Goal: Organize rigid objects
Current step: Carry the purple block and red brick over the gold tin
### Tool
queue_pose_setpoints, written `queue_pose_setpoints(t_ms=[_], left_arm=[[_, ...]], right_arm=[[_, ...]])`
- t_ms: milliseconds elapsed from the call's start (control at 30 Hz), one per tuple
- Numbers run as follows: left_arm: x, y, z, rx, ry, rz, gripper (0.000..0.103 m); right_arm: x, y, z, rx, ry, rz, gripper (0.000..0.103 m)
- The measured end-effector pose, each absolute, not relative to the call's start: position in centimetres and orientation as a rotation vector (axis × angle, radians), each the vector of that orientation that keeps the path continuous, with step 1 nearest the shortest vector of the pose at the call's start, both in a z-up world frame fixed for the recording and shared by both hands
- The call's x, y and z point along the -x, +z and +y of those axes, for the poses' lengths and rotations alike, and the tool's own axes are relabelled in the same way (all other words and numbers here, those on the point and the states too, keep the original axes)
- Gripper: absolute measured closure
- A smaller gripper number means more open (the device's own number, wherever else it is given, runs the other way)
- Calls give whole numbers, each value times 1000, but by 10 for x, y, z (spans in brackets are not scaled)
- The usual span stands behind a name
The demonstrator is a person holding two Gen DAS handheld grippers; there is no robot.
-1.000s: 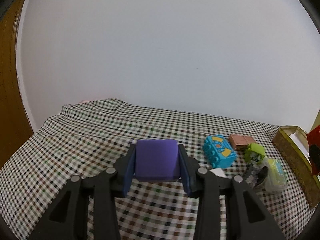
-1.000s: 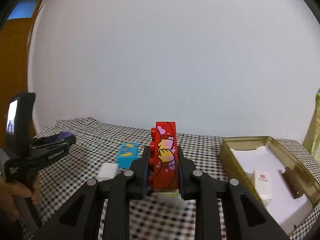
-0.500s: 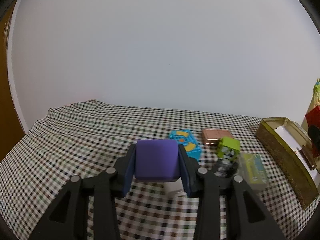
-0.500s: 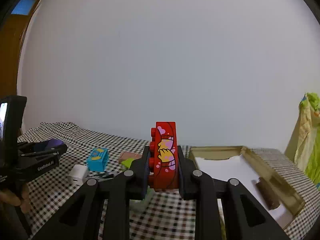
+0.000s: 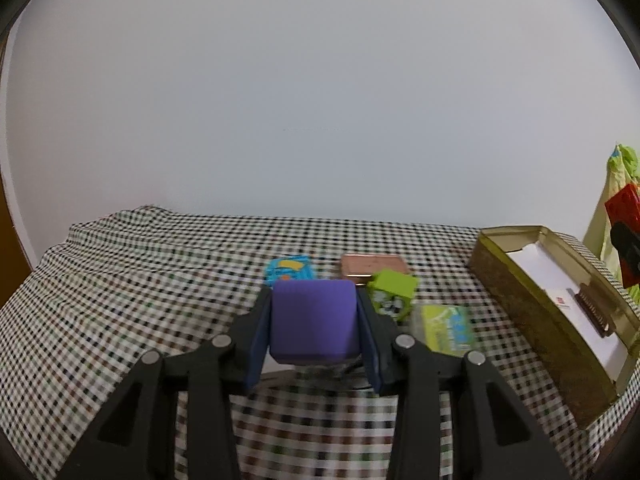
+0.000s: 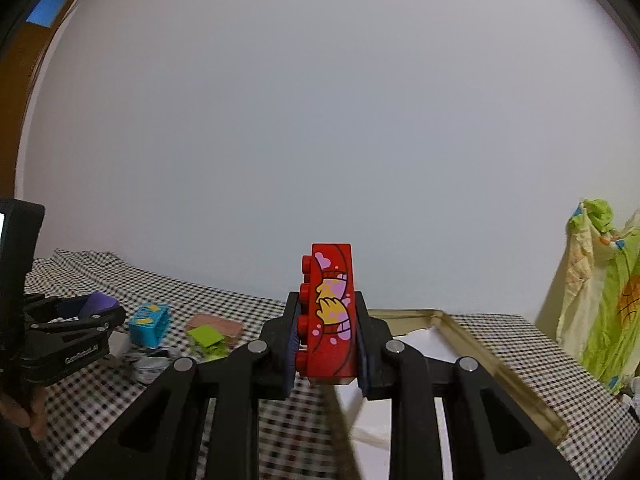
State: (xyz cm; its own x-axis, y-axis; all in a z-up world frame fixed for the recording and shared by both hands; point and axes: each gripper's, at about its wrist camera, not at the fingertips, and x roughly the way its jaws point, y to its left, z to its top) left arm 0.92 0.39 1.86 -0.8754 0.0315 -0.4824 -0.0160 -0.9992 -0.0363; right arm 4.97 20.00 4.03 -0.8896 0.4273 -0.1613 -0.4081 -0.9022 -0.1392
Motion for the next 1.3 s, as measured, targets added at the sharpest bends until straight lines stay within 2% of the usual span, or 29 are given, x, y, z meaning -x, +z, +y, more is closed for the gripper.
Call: queue_pose_setpoints(t_ms=[633,833,1300], left_arm=[[-6,27,79,725,2901,-19,64],[-5,29,112,694,2844,7,64],[-13,30,197,677,2641,58,64]], right_arm=[[-84,49,278,231,2548,-9,78],[-79,45,296,236,2494,-51,78],[-78,34,369,343,2451,62,78]])
